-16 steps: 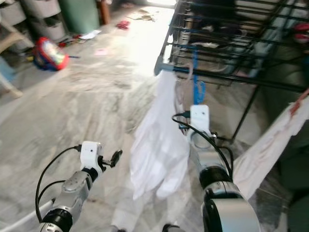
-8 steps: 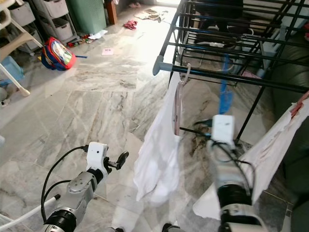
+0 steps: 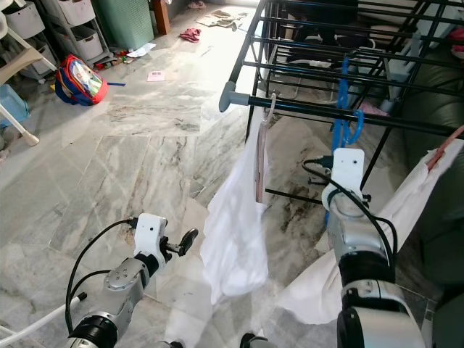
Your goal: Hang hanger
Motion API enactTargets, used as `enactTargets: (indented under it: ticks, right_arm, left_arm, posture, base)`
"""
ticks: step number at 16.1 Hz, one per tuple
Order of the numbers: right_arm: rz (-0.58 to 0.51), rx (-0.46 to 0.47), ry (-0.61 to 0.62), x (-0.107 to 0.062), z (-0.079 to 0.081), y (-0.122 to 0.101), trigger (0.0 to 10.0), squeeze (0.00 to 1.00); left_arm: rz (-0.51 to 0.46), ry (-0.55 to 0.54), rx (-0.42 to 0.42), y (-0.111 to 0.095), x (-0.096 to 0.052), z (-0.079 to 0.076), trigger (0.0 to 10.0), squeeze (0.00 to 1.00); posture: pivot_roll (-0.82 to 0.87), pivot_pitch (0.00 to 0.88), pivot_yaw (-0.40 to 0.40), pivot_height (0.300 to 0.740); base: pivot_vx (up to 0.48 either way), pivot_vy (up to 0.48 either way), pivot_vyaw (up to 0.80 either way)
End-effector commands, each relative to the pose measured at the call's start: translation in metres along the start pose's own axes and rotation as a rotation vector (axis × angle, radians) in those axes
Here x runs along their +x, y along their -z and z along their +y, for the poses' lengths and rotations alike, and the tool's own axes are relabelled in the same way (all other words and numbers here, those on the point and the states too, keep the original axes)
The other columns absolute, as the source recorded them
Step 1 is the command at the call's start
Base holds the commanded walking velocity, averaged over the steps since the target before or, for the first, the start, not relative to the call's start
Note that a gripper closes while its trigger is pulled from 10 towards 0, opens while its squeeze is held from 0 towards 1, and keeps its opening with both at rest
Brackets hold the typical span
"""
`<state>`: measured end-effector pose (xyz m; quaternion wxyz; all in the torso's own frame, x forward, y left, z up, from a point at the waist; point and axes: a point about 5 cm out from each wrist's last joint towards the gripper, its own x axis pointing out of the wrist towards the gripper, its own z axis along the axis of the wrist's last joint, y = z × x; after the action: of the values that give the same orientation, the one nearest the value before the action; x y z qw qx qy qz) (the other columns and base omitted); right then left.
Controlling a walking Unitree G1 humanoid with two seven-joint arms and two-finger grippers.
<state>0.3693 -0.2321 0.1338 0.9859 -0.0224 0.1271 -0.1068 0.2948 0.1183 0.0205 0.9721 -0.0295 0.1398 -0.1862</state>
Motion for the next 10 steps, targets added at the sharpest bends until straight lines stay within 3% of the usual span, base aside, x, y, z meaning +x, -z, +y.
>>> enactTargets:
  ticks: [1, 4, 10]
  right_arm:
    - [-0.03, 0.038, -0.008, 0.004, -0.002, -0.02, 10.0, 0.0]
    - [0.004, 0.047, -0.028, 0.011, -0.001, -0.031, 10.0, 0.0]
    - [0.098, 0.033, -0.014, 0.017, 0.006, -0.027, 10.0, 0.0]
  left_arm:
    - [0.011, -0.007, -0.003, 0.005, -0.004, 0.001, 10.0, 0.0]
    - [0.017, -0.01, -0.002, 0.006, -0.005, 0.002, 10.0, 0.0]
    - [0.026, -0.012, -0.006, 0.01, -0.006, -0.002, 10.0, 0.0]
  posture:
    - [0.09, 0.159, -0.004, 0.74]
    - [0.08, 0.166, -0.008, 0.74]
    - [0.1, 0.172, -0.032, 0.74]
  base:
    - [0.0, 0.0, 0.0]
    - [0.0, 0.0, 0.0]
    - [0.0, 0.0, 0.0]
